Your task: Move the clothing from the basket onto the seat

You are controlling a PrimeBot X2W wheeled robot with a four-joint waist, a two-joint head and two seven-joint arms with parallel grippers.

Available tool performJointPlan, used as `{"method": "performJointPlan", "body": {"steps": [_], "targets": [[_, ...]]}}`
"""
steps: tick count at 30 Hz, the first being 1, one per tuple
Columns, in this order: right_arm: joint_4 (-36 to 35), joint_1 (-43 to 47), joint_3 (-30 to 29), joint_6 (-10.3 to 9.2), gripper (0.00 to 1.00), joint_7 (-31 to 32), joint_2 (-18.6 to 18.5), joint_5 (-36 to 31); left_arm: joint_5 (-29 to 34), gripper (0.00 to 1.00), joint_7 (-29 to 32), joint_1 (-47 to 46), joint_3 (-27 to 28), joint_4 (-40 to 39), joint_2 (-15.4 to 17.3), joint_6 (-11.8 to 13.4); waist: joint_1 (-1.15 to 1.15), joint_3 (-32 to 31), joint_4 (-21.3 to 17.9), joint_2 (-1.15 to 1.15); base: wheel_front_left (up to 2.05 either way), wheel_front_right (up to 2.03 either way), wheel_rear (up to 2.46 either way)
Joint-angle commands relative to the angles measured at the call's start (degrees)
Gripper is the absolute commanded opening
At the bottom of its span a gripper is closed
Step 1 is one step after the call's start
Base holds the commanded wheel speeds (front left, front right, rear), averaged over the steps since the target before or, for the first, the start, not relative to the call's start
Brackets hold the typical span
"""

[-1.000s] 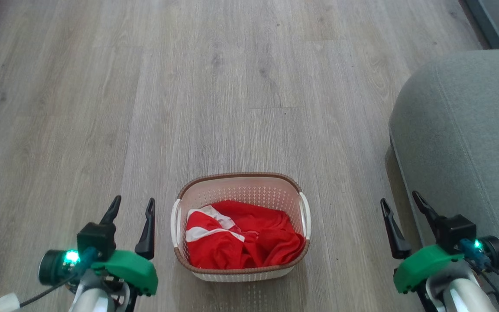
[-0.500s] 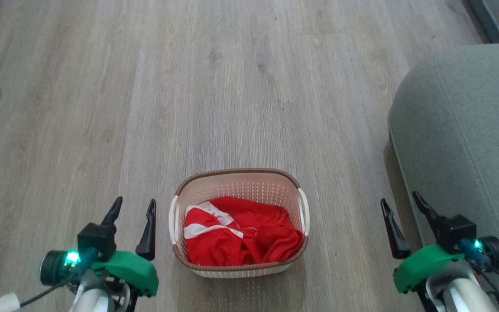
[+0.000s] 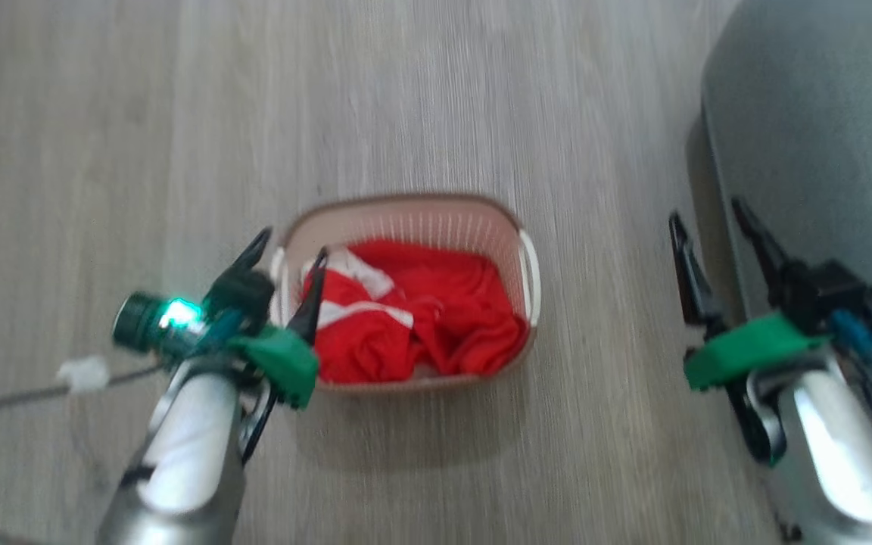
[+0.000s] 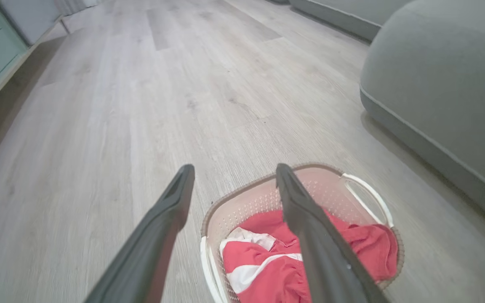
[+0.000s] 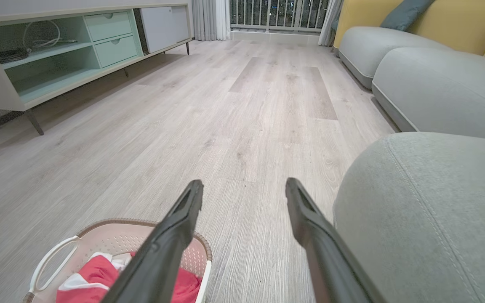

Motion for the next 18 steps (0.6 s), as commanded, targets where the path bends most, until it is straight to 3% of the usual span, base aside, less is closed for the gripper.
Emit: {"method": "performJointPlan", "body": {"steps": [1, 6, 12, 18], "targets": [[-2.3, -2.3, 1.6, -0.01, 1.00, -0.7, -0.2, 0.5, 1.5, 1.00, -0.7, -3.3, 0.2, 0.4, 1.4, -0.4, -0.01, 8.4, -2.1, 0.00, 0.00, 0.00, 0.00], [-4.2, -7.3, 2.6, -0.01, 1.00, -0.7, 1.1, 1.4, 7.3, 1.00, 2.8, -13.8, -6.2, 7.6, 3.8, -1.5, -0.01, 16.6, -5.2, 0.00, 0.00, 0.00, 0.00], [-6.0, -10.9, 4.1, -0.01, 1.00, -0.7, 2.9, 2.4, 12.3, 1.00, 12.0, -23.8, -12.7, 15.2, 6.7, -2.2, -0.01, 24.0, -9.4, 0.00, 0.00, 0.00, 0.00], [-7.5, -12.7, 5.0, -0.01, 1.00, -0.7, 3.9, 3.1, 12.5, 1.00, 19.6, -30.3, -20.2, 23.5, 8.0, -2.3, -0.01, 28.6, -13.3, 0.00, 0.00, 0.00, 0.00]]}}
